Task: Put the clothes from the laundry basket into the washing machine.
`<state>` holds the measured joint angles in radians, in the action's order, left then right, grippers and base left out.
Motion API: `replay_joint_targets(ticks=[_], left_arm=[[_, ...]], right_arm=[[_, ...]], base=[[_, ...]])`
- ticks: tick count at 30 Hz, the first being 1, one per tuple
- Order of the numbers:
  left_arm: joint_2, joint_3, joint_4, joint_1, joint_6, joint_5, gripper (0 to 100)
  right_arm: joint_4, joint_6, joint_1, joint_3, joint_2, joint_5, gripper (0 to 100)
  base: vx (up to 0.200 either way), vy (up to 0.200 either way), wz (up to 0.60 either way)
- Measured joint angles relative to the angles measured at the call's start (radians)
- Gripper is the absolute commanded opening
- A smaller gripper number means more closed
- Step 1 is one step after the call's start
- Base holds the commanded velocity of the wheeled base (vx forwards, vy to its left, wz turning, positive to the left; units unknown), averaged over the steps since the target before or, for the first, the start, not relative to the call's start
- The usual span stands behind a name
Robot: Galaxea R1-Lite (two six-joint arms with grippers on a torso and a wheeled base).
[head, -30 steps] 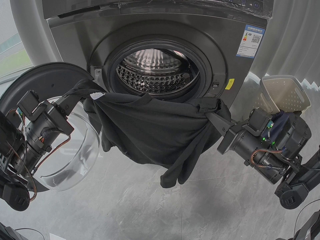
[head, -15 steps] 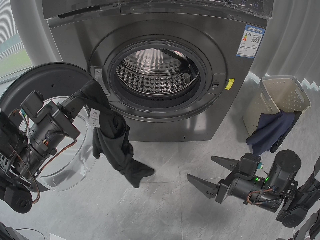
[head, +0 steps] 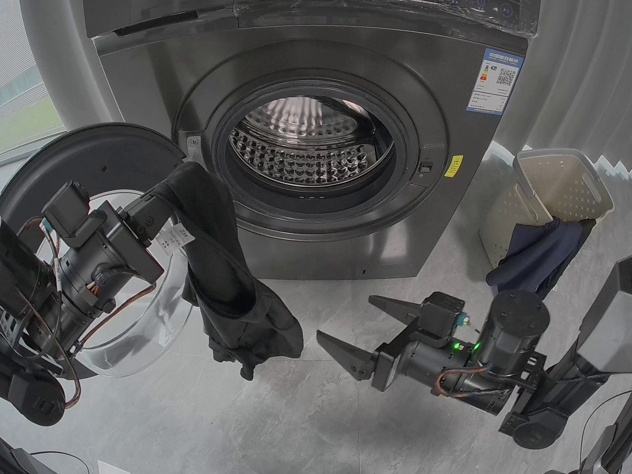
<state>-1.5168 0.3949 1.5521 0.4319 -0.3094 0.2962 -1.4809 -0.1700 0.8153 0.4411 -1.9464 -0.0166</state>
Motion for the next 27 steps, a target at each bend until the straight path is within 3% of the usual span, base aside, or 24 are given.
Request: replay_joint_targets(ticks=[17,27], left_arm=[[-0.010,0.005,0.000,0.003,0.002,-0.013,0],[-0.012,0.008,0.000,0.004,0.002,-0.014,0]], right_arm=[[-0.014,-0.001,0.093,0.082,-0.117,0.001,100],[-0.012,0.003,0.121,0.193,-0.190,0.000,100]], base=[[0.000,0.000,0.00],[0.000,0.000,0.00]])
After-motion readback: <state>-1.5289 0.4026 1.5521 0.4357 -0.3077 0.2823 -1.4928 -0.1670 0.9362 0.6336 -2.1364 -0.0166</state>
